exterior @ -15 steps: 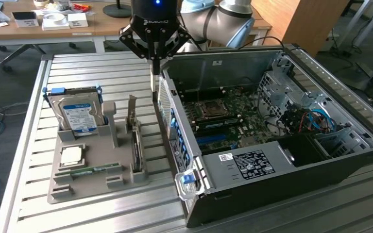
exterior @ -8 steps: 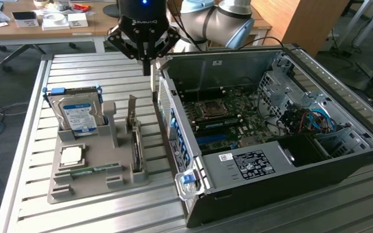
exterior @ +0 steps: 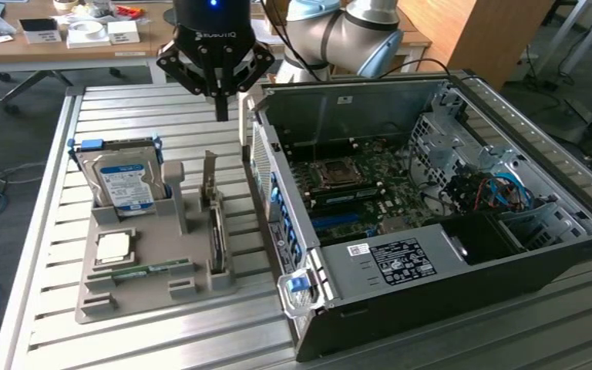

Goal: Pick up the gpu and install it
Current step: 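Reach for the gpu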

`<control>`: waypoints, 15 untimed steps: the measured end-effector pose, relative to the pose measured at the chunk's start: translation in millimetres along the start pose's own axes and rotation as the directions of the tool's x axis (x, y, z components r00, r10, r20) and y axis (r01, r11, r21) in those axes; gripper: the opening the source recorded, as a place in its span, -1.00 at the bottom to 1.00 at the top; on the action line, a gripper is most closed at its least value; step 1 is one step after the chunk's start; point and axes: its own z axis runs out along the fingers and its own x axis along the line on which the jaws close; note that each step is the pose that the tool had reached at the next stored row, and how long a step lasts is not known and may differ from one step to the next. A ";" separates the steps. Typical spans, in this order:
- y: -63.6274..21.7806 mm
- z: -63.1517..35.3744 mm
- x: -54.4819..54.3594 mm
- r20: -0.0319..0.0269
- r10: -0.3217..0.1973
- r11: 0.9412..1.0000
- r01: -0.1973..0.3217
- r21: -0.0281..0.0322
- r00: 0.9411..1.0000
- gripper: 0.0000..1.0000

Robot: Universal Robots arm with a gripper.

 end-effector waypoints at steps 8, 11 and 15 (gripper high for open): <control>-0.1 -0.1 2.0 0.000 0.000 1.000 0.000 0.000 1.000 -0.79; -0.2 0.0 2.0 0.000 0.000 1.000 0.000 0.000 1.000 -0.79; -0.2 -0.1 3.0 0.000 0.000 1.000 0.000 0.000 1.000 -0.79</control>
